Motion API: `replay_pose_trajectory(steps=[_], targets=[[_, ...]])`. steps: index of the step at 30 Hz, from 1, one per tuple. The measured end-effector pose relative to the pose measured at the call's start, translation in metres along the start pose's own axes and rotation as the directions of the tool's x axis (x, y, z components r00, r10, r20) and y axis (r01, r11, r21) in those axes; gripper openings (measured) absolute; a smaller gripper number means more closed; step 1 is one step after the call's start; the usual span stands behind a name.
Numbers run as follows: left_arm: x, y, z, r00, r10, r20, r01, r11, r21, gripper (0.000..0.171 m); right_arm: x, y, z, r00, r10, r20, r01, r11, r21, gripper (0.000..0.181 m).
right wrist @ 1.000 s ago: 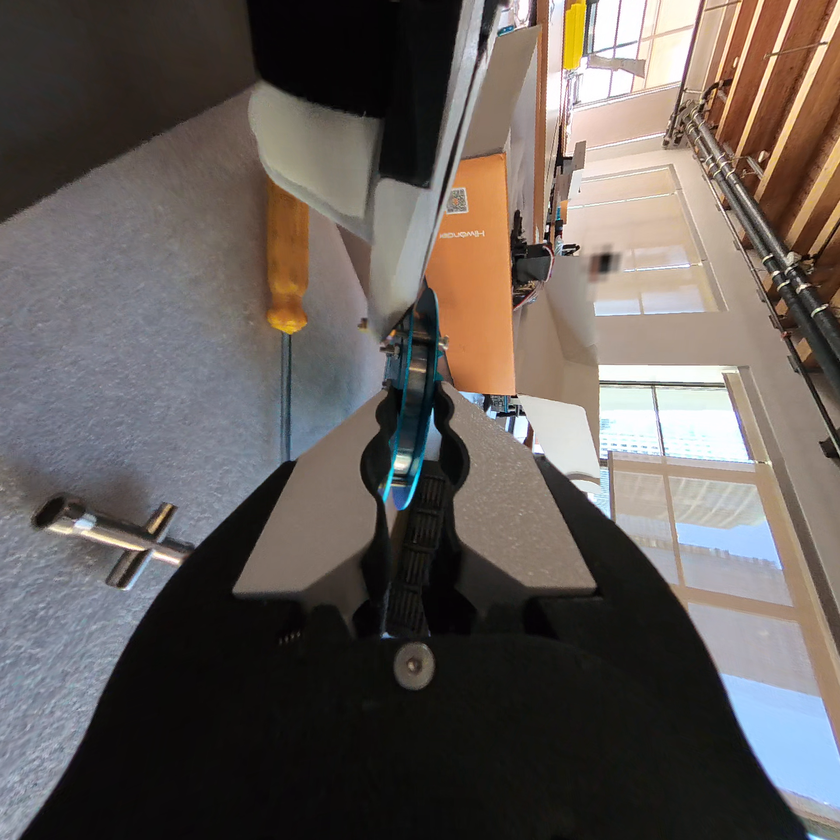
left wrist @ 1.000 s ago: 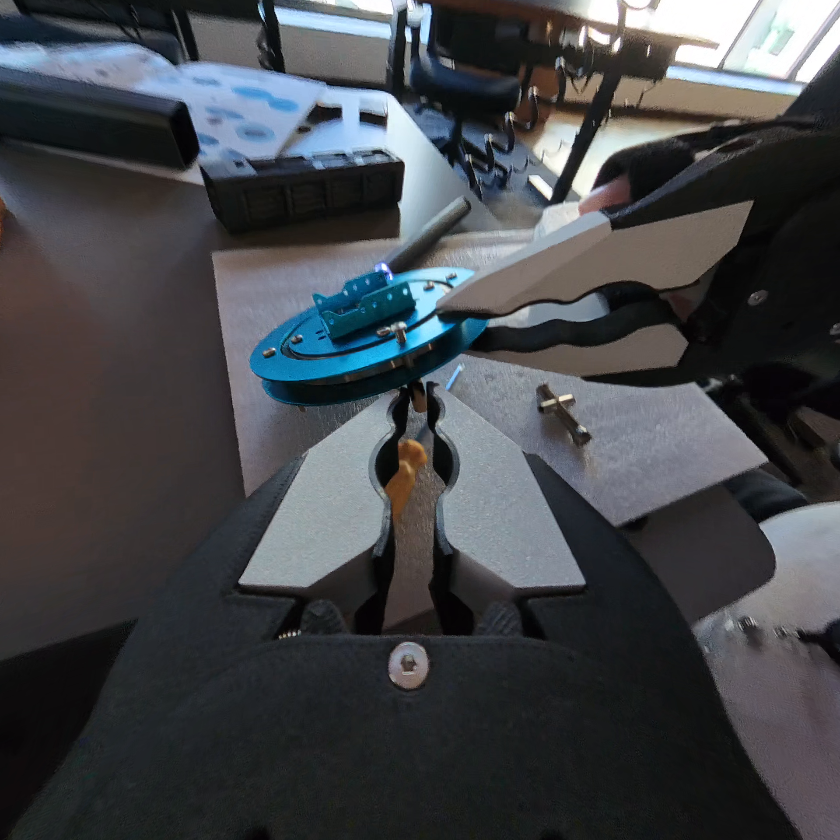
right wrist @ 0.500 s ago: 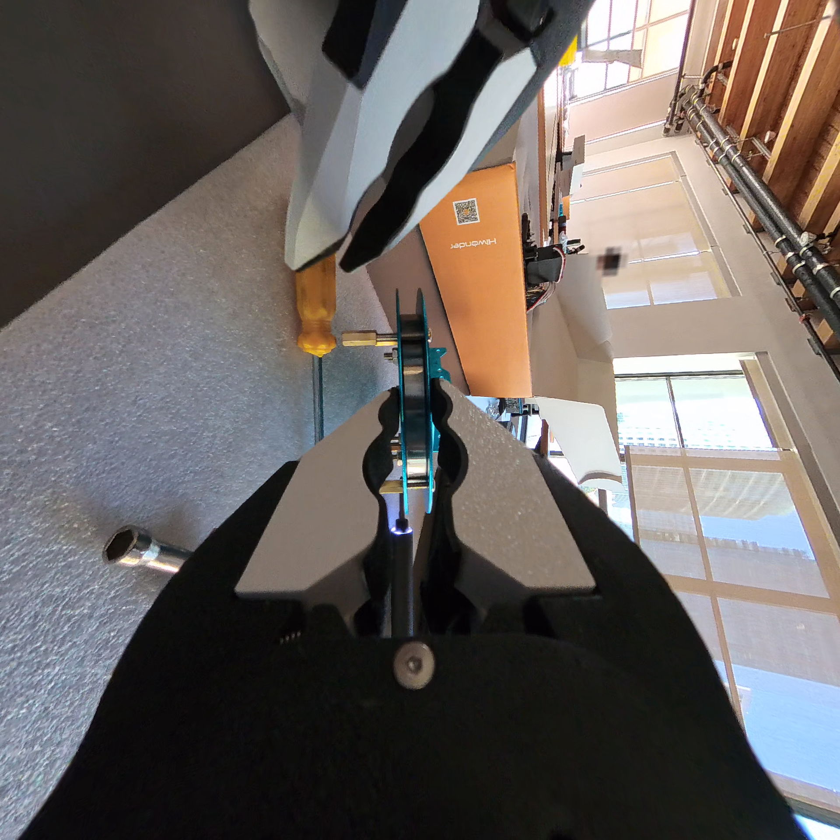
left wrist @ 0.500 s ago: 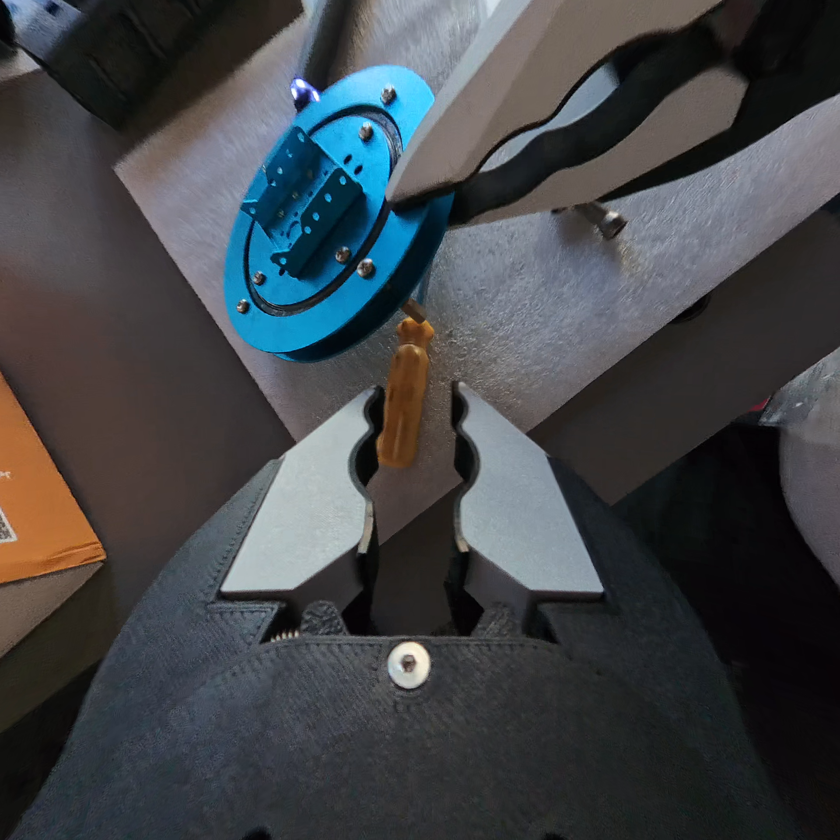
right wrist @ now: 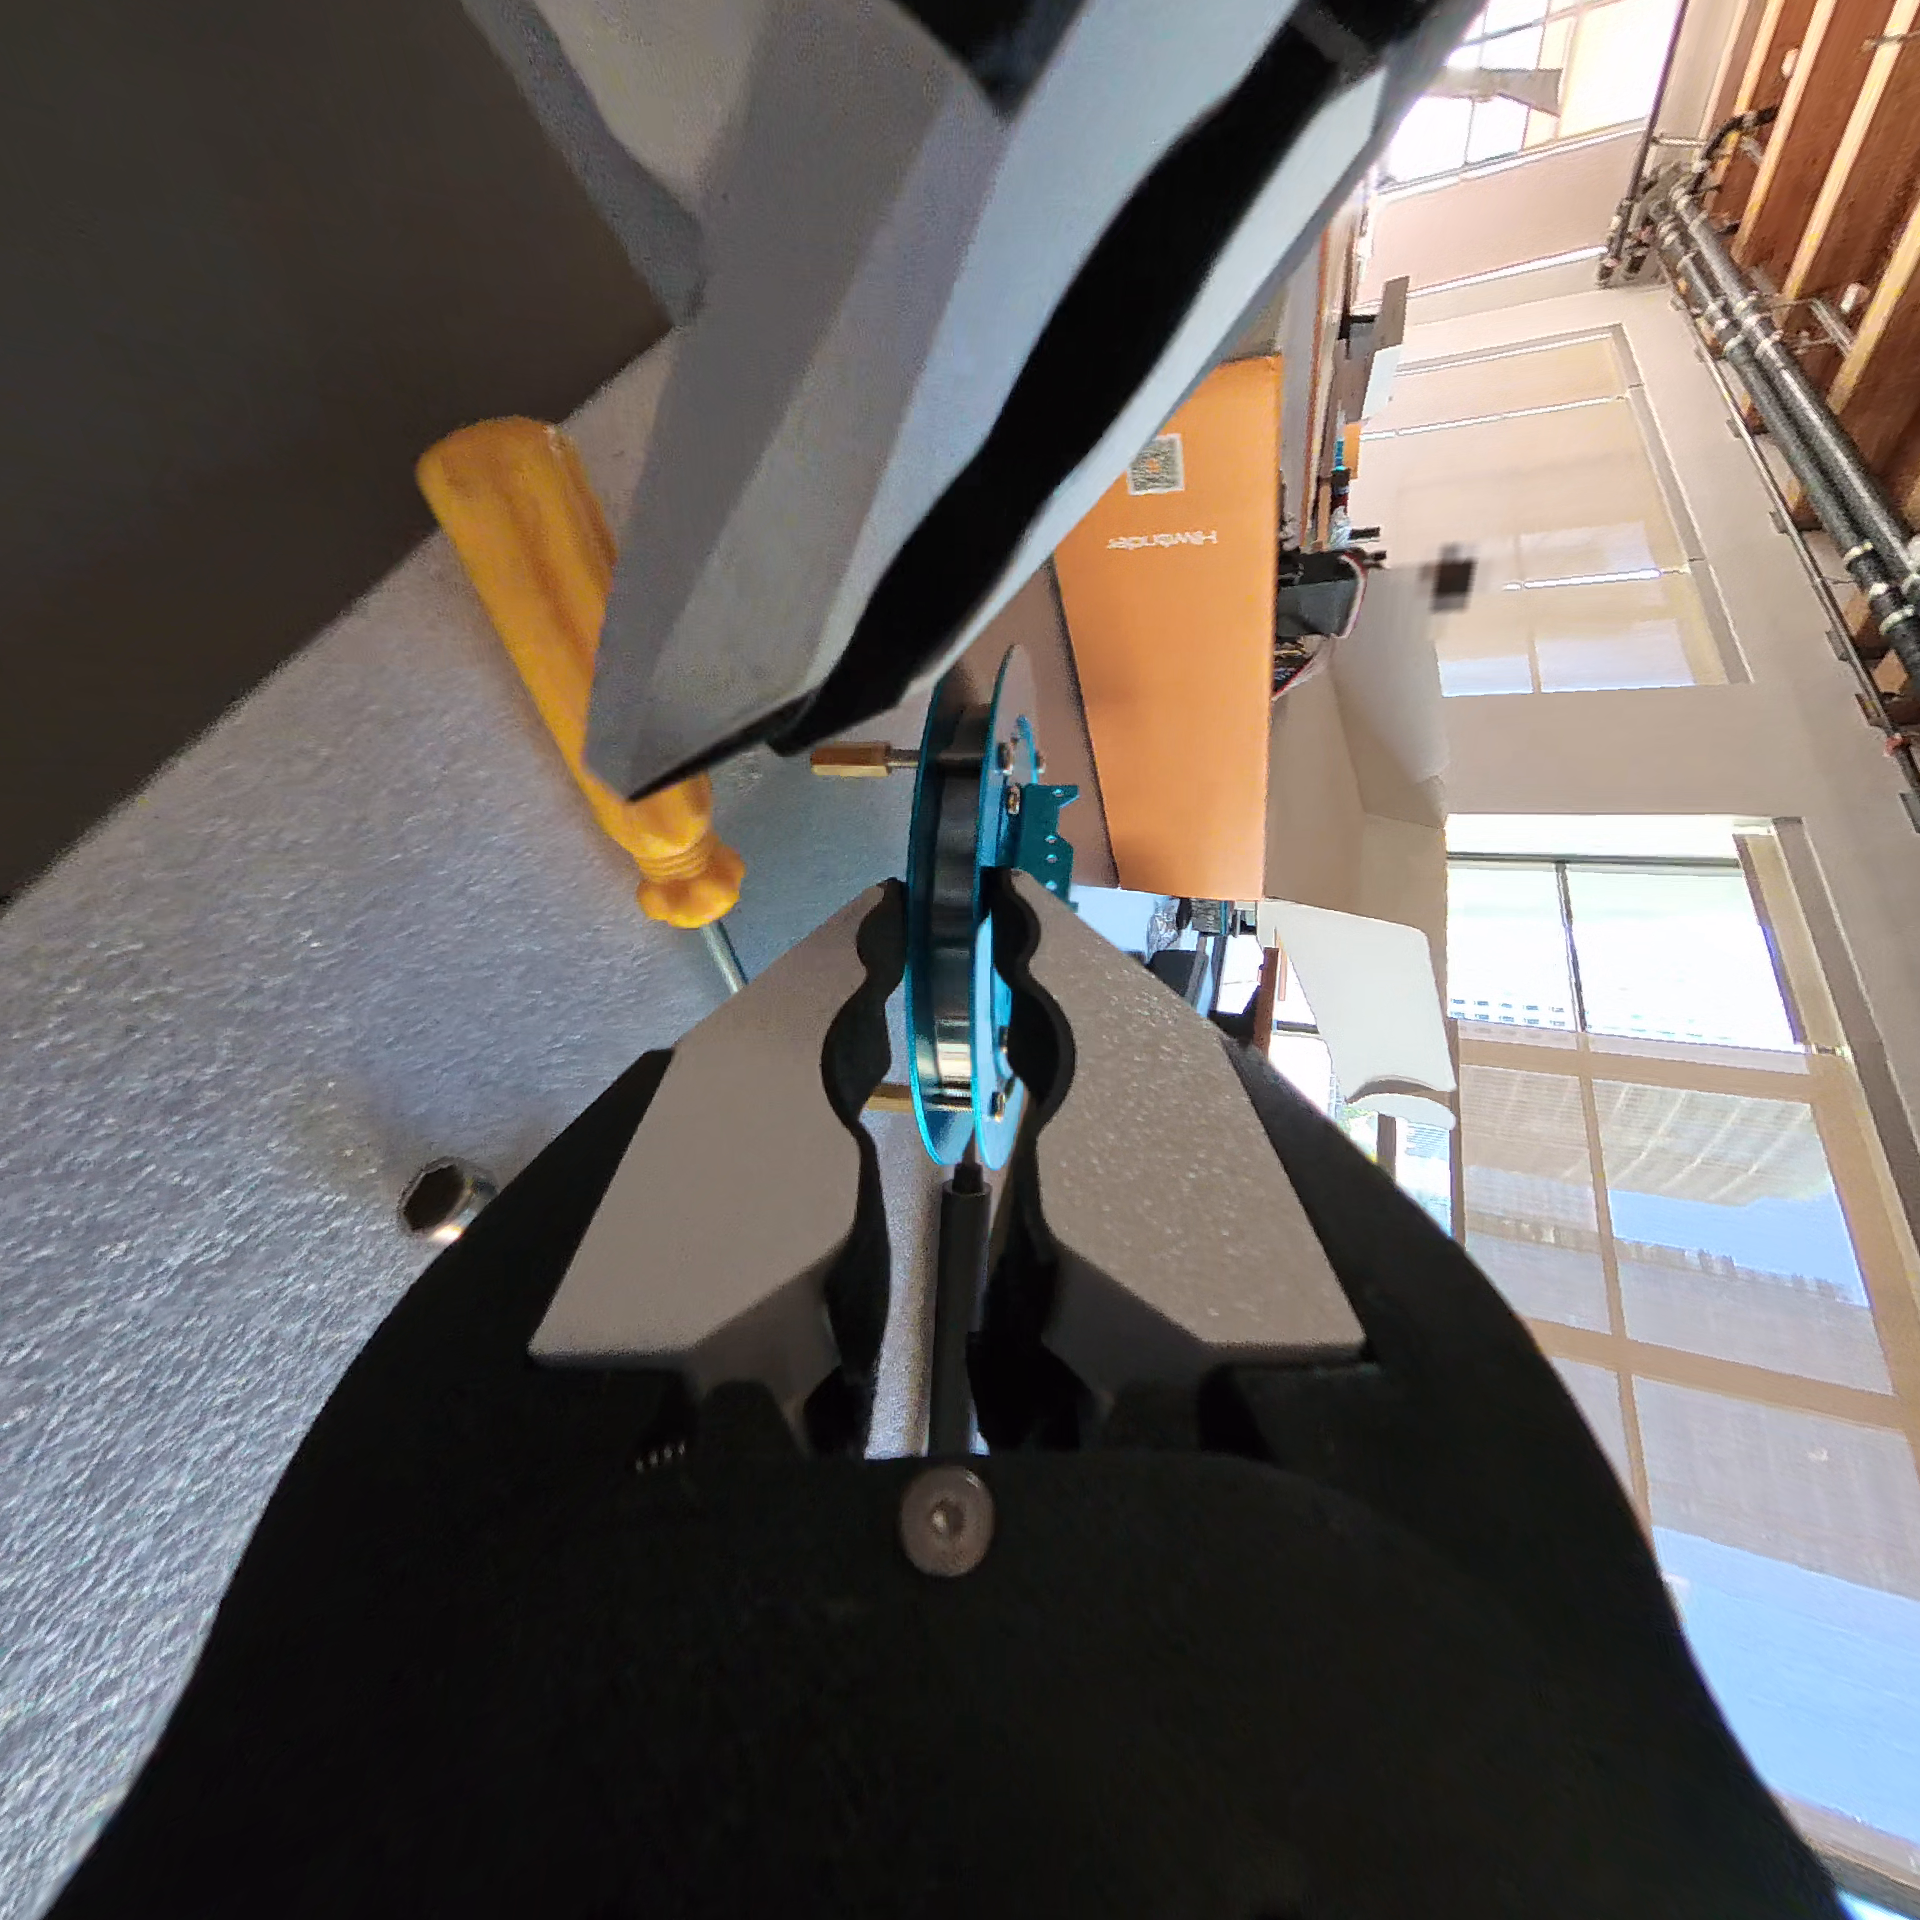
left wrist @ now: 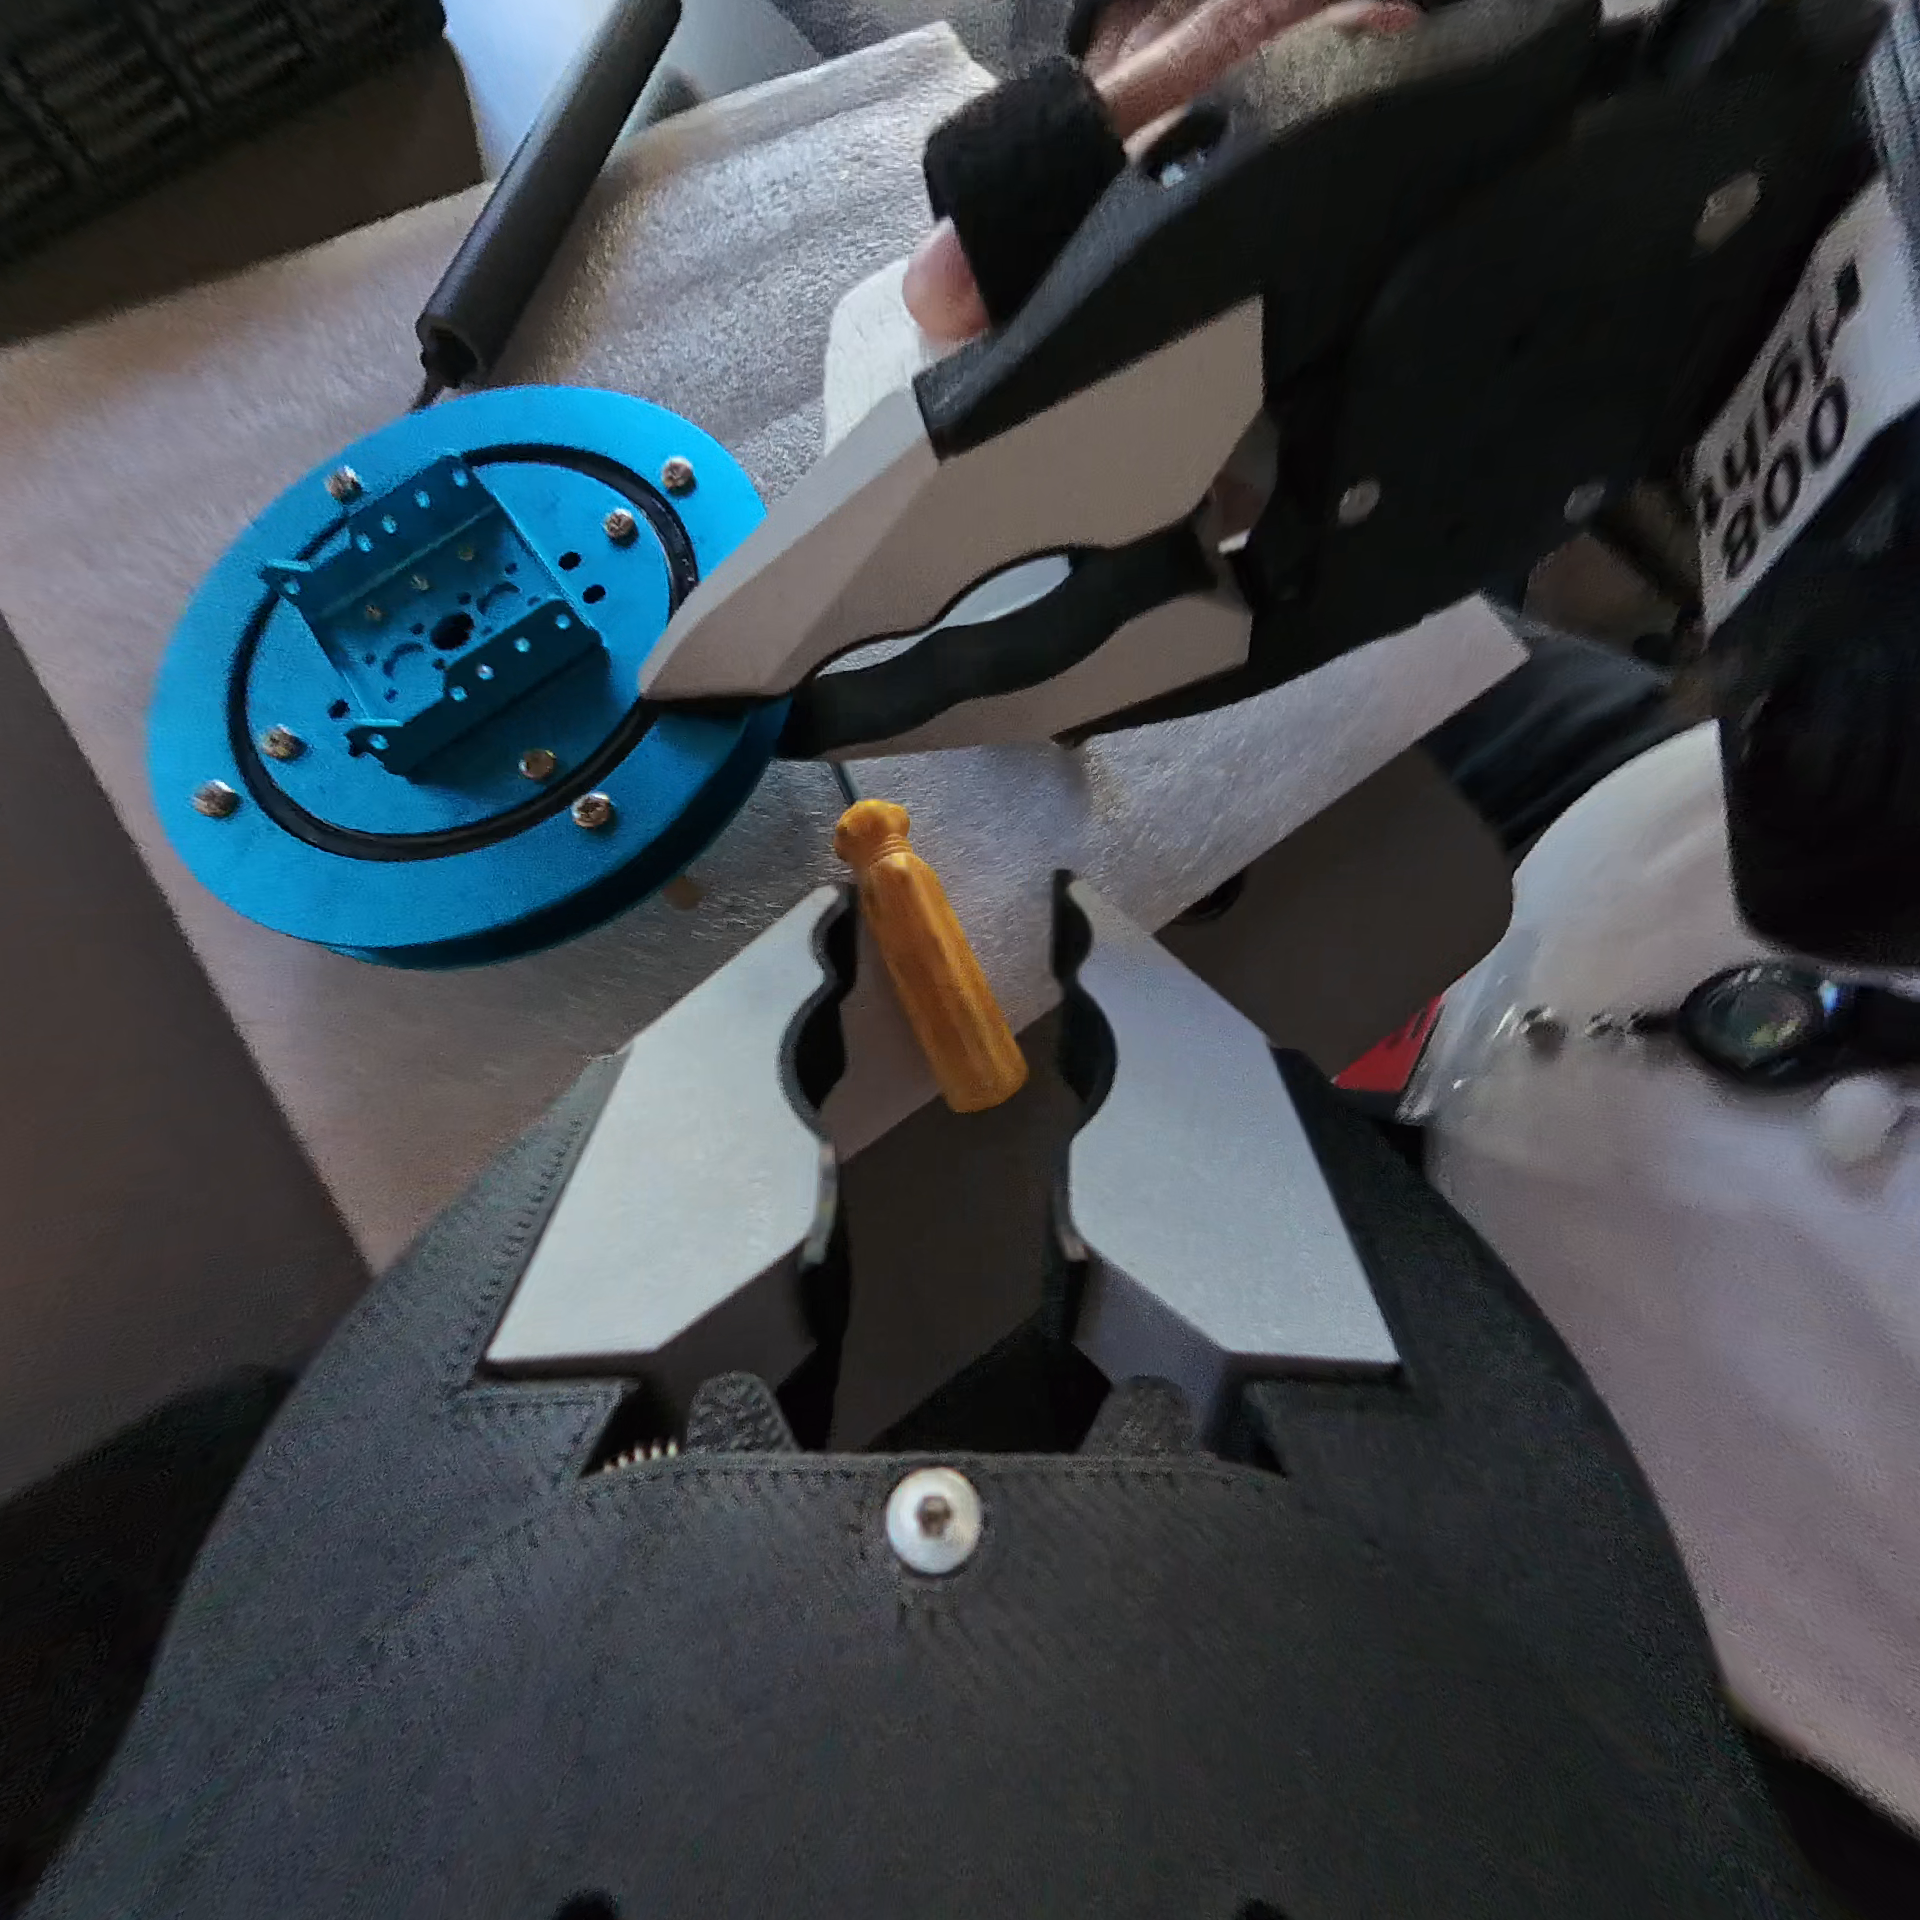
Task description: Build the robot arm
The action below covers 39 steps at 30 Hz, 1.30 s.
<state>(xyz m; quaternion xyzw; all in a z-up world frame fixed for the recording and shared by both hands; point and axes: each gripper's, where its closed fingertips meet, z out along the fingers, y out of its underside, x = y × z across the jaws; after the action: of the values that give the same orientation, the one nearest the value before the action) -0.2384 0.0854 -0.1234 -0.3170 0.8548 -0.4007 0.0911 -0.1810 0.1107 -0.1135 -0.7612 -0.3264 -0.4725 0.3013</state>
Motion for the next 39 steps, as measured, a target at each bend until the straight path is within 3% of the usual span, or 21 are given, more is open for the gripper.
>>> replay_pose_trajectory(steps=[1, 4, 6, 8, 16, 23, 29, 34, 37, 39], targets=[[0.004, 0.0, 0.003, 0.999, -0.045, 0.008, 0.045, 0.999, -0.003, 0.046, -0.002, 0.0, 0.0, 1.0, -0.016, 0.01, 0.016, 1.0, 0.004, 0.016], [0.009, 0.011, 0.015, 0.992, -0.02, 0.121, 0.028, 0.998, -0.06, 0.045, -0.009, -0.001, 0.0, 0.999, -0.035, 0.038, 0.034, 0.999, 0.02, 0.018], [-0.003, 0.02, 0.018, 0.951, 0.107, 0.289, -0.068, 0.988, -0.142, 0.03, -0.017, -0.001, 0.0, 0.996, -0.051, 0.076, 0.049, 0.998, 0.034, 0.02], [-0.003, 0.018, 0.016, 0.928, 0.168, 0.334, -0.12, 0.98, -0.16, 0.02, -0.02, 0.0, -0.001, 0.992, -0.095, 0.088, 0.091, 0.994, 0.057, 0.021], [-0.005, 0.028, -0.003, 0.934, 0.266, 0.239, -0.218, 0.954, -0.206, 0.018, -0.02, 0.005, -0.005, 0.962, -0.033, 0.271, 0.009, 0.996, 0.091, 0.028], [0.005, 0.028, -0.035, 0.982, 0.093, 0.166, -0.089, 0.996, -0.031, 0.018, -0.009, 0.028, -0.024, 0.934, 0.146, 0.326, -0.164, 0.986, 0.031, 0.03], [0.011, 0.032, -0.049, 0.986, -0.148, 0.072, 0.135, 0.978, 0.158, 0.017, 0.002, 0.068, -0.068, 0.801, 0.52, 0.296, -0.546, 0.838, 0.006, 0.037], [0.019, 0.016, -0.054, 0.959, -0.284, 0.0, 0.275, 0.927, 0.254, 0.017, -0.031, 0.09, -0.093, 0.719, 0.632, 0.29, -0.652, 0.758, -0.036, 0.037], [0.023, -0.007, -0.047, 0.955, -0.291, 0.064, 0.264, 0.926, 0.268, 0.017, -0.041, 0.102, -0.098, 0.701, 0.662, 0.263, -0.672, 0.737, -0.064, 0.035], [0.027, -0.035, -0.033, 0.952, -0.282, 0.12, 0.237, 0.925, 0.296, 0.017, -0.04, 0.111, -0.096, 0.676, 0.692, 0.252, -0.7, 0.71, -0.072, 0.034]])
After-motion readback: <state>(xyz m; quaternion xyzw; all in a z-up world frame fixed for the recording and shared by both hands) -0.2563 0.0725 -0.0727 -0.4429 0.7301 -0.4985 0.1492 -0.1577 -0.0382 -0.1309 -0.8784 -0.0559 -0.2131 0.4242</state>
